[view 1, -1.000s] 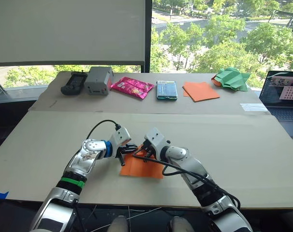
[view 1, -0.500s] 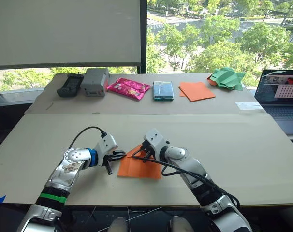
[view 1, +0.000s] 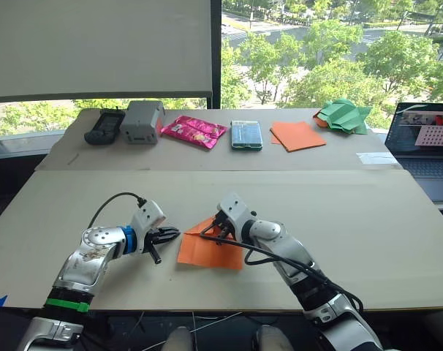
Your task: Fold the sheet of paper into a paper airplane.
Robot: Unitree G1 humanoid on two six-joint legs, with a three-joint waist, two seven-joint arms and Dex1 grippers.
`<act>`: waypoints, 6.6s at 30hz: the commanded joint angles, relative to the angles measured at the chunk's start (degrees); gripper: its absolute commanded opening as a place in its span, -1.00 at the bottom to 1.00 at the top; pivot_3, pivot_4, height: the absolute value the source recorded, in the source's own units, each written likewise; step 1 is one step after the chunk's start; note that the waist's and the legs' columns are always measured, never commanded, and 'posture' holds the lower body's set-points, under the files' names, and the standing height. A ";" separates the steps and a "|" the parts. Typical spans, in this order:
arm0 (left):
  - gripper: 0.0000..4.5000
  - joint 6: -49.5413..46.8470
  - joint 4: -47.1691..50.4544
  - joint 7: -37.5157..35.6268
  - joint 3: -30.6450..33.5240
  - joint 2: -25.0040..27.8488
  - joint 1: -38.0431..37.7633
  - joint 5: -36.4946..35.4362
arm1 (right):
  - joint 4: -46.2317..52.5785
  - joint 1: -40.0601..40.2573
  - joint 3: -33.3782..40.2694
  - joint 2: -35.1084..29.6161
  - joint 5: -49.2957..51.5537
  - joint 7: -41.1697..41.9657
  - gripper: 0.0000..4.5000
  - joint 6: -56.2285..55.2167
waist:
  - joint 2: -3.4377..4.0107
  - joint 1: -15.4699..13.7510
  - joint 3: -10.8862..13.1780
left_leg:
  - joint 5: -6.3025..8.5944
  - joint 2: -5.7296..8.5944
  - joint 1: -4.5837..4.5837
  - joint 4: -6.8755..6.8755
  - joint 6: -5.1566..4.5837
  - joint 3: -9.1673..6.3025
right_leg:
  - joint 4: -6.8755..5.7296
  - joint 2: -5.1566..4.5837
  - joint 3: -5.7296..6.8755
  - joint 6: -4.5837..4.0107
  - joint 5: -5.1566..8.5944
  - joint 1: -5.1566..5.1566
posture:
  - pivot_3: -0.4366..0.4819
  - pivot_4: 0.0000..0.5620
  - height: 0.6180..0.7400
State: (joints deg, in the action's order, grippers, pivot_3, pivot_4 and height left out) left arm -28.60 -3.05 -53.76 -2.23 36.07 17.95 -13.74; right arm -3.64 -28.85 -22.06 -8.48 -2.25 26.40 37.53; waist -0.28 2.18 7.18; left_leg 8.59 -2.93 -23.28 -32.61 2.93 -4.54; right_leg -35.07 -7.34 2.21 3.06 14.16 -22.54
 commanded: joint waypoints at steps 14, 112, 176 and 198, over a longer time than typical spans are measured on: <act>-0.84 11.59 -16.86 -2.93 -12.75 -9.06 10.23 7.53 | 13.56 -0.33 8.80 -2.33 4.32 0.28 -1.00 7.10 | -0.08 -1.78 0.13 | -0.29 0.05 -0.04 -0.07 -0.46 0.01 | 0.10 0.05 -0.02 0.04 -0.02 0.20 | -0.05 -0.47 0.38; -0.84 8.81 -8.74 -4.29 -10.31 -6.04 5.07 5.43 | 8.82 3.75 -0.69 -2.33 4.87 4.44 -1.00 -3.16 | -0.18 -1.44 0.28 | -0.02 0.07 -0.02 -0.09 -0.02 0.03 | 0.10 -0.04 0.03 0.07 -0.01 0.22 | -0.05 -0.47 0.38; -0.84 8.55 -6.46 -4.37 -11.72 -4.26 1.91 6.36 | 0.10 9.23 -11.21 -11.42 -1.43 20.95 -1.00 -4.55 | -0.03 -1.37 -0.76 | -0.01 0.07 0.23 -0.10 -0.01 0.05 | 0.07 -0.04 0.00 0.00 0.06 0.40 | -0.05 -0.47 0.38; -0.84 8.24 -5.64 -4.32 -11.89 -3.73 1.11 6.61 | 10.87 12.25 -16.99 -16.30 -1.83 25.49 -1.00 -2.46 | -0.03 -1.34 -1.05 | 0.01 0.06 0.27 -0.09 0.02 0.05 | 0.08 -0.06 0.00 0.00 0.18 0.40 | -0.05 -0.47 0.38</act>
State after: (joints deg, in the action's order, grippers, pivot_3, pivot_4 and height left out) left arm -18.97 -8.04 -58.00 -12.57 31.57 20.23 -8.81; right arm 10.84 -20.08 -32.23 -23.27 -2.29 48.47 30.60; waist -0.31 0.84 6.13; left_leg 8.61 -2.86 -23.00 -32.71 2.95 -4.49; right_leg -34.99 -7.40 2.20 3.05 14.34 -22.14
